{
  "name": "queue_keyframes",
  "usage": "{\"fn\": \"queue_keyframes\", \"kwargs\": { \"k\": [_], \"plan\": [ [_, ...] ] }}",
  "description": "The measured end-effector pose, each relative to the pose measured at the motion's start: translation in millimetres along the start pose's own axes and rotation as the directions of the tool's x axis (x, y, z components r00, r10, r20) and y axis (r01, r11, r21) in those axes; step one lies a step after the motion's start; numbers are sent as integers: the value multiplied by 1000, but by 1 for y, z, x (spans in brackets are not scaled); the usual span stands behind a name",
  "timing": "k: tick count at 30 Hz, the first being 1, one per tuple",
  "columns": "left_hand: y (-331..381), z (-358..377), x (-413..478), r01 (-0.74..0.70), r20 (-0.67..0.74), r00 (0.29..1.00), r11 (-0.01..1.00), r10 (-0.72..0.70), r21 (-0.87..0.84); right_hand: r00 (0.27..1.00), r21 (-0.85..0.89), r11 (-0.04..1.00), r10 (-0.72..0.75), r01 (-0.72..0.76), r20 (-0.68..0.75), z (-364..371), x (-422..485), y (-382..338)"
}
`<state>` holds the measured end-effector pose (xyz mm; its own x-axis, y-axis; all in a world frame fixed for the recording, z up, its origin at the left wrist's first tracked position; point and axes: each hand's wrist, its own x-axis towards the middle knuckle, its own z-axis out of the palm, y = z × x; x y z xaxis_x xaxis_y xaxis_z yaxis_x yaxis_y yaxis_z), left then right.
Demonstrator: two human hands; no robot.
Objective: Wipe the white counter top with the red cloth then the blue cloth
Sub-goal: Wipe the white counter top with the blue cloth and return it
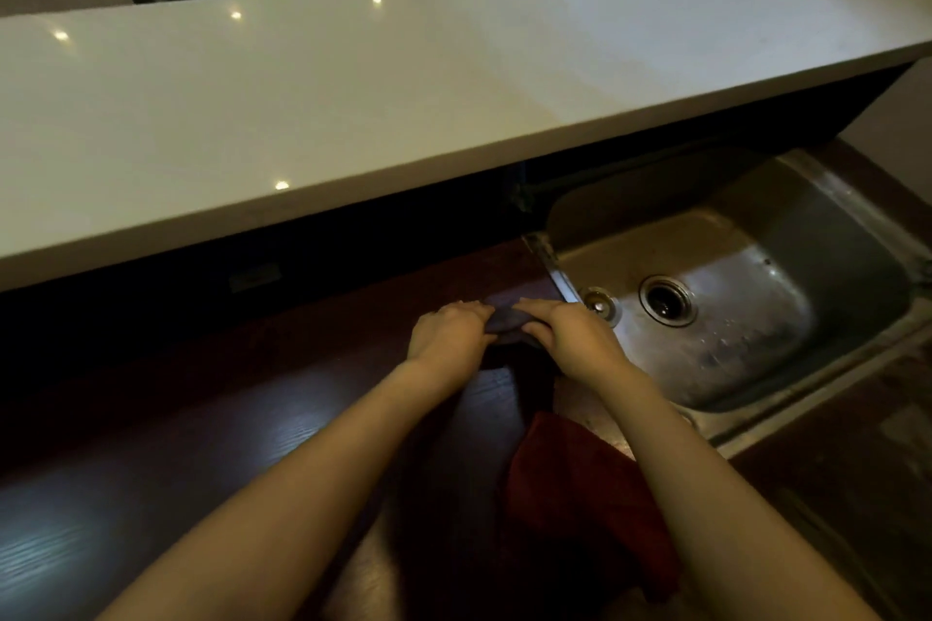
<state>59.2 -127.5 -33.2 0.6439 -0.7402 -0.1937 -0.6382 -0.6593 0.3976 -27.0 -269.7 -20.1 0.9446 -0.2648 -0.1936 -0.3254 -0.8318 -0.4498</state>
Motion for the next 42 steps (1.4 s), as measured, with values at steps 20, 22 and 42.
{"fn": "queue_keyframes", "kwargs": {
  "k": [20,22,42],
  "plan": [
    [-104,-220,-232,44,-399,913,994,-82,-104,816,19,816,-576,577,-43,-58,-35,-289],
    [-125,-237,-254,66,-422,901,992,-105,-105,784,18,784,-619,620,-38,-53,-32,-323],
    [-312,-305,-276,144,-177,978,976,-114,164,848,-108,846,-500,521,178,22,63,-500]
  ]
}}
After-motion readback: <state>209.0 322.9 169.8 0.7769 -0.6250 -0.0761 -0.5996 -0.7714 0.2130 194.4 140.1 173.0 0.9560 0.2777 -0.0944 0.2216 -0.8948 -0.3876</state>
